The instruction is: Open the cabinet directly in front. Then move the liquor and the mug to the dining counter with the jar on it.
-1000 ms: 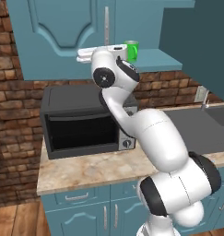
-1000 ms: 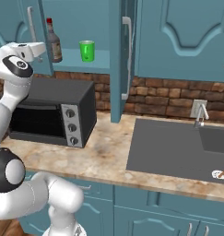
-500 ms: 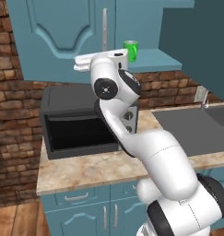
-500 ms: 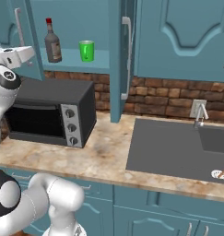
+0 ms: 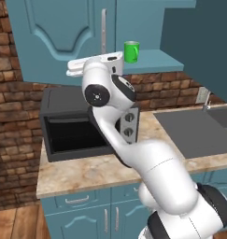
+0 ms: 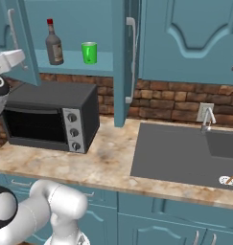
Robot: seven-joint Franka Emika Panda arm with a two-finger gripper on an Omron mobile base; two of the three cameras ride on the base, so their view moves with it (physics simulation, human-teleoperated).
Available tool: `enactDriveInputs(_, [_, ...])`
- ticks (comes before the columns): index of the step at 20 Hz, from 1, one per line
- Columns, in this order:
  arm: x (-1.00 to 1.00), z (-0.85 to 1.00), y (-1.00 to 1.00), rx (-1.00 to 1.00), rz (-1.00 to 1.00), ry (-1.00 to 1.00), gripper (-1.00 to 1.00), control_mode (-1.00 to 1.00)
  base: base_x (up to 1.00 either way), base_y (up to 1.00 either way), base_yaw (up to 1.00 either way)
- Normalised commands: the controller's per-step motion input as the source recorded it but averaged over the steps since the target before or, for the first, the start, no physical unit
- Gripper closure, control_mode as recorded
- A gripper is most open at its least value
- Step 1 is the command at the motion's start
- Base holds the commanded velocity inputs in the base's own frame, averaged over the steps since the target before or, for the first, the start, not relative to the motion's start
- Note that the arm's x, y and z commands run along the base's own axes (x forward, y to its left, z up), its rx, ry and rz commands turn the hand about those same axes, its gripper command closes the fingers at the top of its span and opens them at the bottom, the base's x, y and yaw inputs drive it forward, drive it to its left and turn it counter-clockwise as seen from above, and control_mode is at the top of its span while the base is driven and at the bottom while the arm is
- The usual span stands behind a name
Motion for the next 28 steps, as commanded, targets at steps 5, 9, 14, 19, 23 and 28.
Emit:
enactDriveInputs(5, [-0.52,0.00,0.36,0.00,-0.05,0.00,1.00,-1.00,0.00,0.00,0.00])
enactDriveInputs(9, [-0.51,0.00,0.31,0.00,-0.02,0.00,-1.00,-1.00,0.00,0.00,0.00])
enactDriveInputs(14, [-0.63,0.12,-0.04,0.00,0.00,-0.03,-1.00,-1.00,0.00,0.00,0.00])
enactDriveInputs(19, [-0.39,0.11,-0.55,-0.01,0.00,-0.02,-1.00,-1.00,0.00,0.00,0.00])
enactDriveInputs(23, [-0.31,0.06,-0.74,-0.11,0.00,-0.04,-1.00,-1.00,0.00,0.00,0.00])
enactDriveInputs(28, [-0.28,0.11,-0.68,-0.04,0.01,-0.06,-1.00,-1.00,0.00,0.00,0.00])
